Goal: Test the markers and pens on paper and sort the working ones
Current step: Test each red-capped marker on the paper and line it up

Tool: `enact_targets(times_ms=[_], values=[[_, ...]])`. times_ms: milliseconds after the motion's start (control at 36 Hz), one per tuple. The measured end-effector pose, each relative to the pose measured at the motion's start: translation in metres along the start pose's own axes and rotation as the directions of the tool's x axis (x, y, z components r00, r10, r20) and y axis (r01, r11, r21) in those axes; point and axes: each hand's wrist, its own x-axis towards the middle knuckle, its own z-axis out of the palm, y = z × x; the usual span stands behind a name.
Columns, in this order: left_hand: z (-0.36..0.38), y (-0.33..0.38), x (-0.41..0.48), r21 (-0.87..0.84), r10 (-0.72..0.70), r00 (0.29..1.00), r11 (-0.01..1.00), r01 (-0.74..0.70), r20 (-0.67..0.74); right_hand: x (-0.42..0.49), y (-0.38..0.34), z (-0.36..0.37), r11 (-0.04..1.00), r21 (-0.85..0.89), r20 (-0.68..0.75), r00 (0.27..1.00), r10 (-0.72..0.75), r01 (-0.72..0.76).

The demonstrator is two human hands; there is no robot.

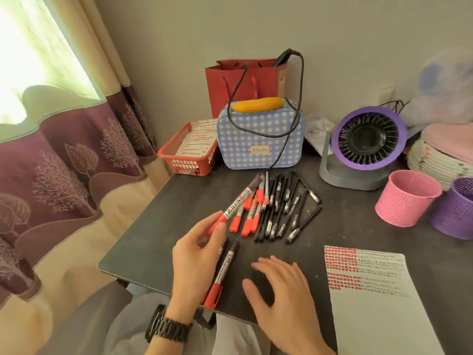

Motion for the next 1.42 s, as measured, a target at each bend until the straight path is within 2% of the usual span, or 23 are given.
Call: enact_targets(times_ms=[56, 83, 139, 194, 250, 333, 472, 528, 611, 667, 750, 806, 917, 1000, 1083, 1194, 1333, 1417], values=[[0.004, 0.002, -0.024, -0.011, -0.014, 1.000, 1.000, 0.014, 0.023, -0.003, -0.004, -0.011, 0.944, 0.319, -0.034, 0.994, 0.106, -0.090], [0.006, 0.003, -0.036, -0.006, -0.006, 0.999, 1.000, 0.007, 0.039, -0.005, -0.008, -0.019, 0.857, 0.495, -0.037, 0.982, 0.185, -0.143], [0.011, 0.002, -0.056, -0.005, 0.033, 0.997, 0.999, -0.033, 0.074, -0.012, -0.014, -0.035, 0.625, 0.765, -0.038, 0.958, 0.286, -0.156], [0.015, 0.002, -0.076, 0.019, 0.084, 0.988, 0.996, -0.088, 0.130, -0.022, -0.015, -0.050, 0.383, 0.912, 0.015, 0.948, 0.319, -0.143], [0.018, 0.001, -0.092, 0.044, 0.133, 0.973, 0.989, -0.144, 0.191, -0.033, -0.012, -0.064, 0.240, 0.962, 0.047, 0.941, 0.336, -0.133], [0.022, 0.002, -0.112, 0.069, 0.181, 0.953, 0.977, -0.203, 0.243, -0.049, -0.008, -0.076, 0.217, 0.966, 0.038, 0.913, 0.406, -0.137], [0.027, 0.003, -0.129, 0.120, 0.217, 0.915, 0.955, -0.271, 0.339, -0.075, 0.008, -0.073, 0.340, 0.935, -0.080, 0.871, 0.485, -0.103], [0.031, 0.006, -0.133, 0.124, 0.184, 0.903, 0.961, -0.249, 0.388, -0.085, 0.014, -0.068, 0.389, 0.918, -0.144, 0.845, 0.515, -0.081], [0.036, 0.010, -0.139, 0.127, 0.071, 0.889, 0.982, -0.143, 0.453, -0.097, 0.019, -0.062, 0.438, 0.897, -0.206, 0.822, 0.531, -0.058], [0.040, 0.013, -0.140, 0.137, 0.012, 0.872, 0.986, -0.091, 0.490, -0.103, 0.019, -0.060, 0.432, 0.901, -0.220, 0.812, 0.540, -0.044], [0.050, 0.017, -0.140, 0.195, -0.005, 0.851, 0.974, -0.115, 0.525, -0.107, 0.018, -0.058, 0.406, 0.914, -0.223, 0.806, 0.549, -0.024], [0.057, 0.019, -0.140, 0.220, -0.010, 0.857, 0.968, -0.121, 0.514, -0.107, 0.015, -0.061, 0.314, 0.949, -0.185, 0.795, 0.578, -0.007], [0.069, 0.017, -0.142, 0.249, 0.059, 0.870, 0.947, -0.204, 0.489, -0.100, 0.010, -0.073, -0.167, 0.986, 0.084, 0.788, 0.610, 0.024], [0.076, 0.018, -0.147, 0.316, 0.140, 0.871, 0.895, -0.314, 0.471, -0.090, 0.007, -0.077, -0.336, 0.940, 0.181, 0.743, 0.644, 0.062], [0.081, 0.018, -0.151, 0.387, 0.212, 0.883, 0.837, -0.385, 0.419, -0.082, 0.003, -0.077, -0.458, 0.886, 0.280, 0.713, 0.643, 0.066], [0.082, 0.015, -0.154, 0.426, 0.264, 0.893, 0.805, -0.412, 0.365, -0.076, 0.003, -0.078, -0.532, 0.842, 0.363, 0.641, 0.677, 0.085], [0.085, 0.013, -0.161, 0.417, 0.294, 0.902, 0.811, -0.411, 0.316, -0.074, 0.001, -0.080, -0.494, 0.867, 0.355, 0.611, 0.708, 0.070], [0.088, 0.015, -0.167, 0.425, 0.297, 0.911, 0.813, -0.398, 0.285, -0.072, 0.001, -0.083, -0.447, 0.892, 0.312, 0.623, 0.717, 0.067]])
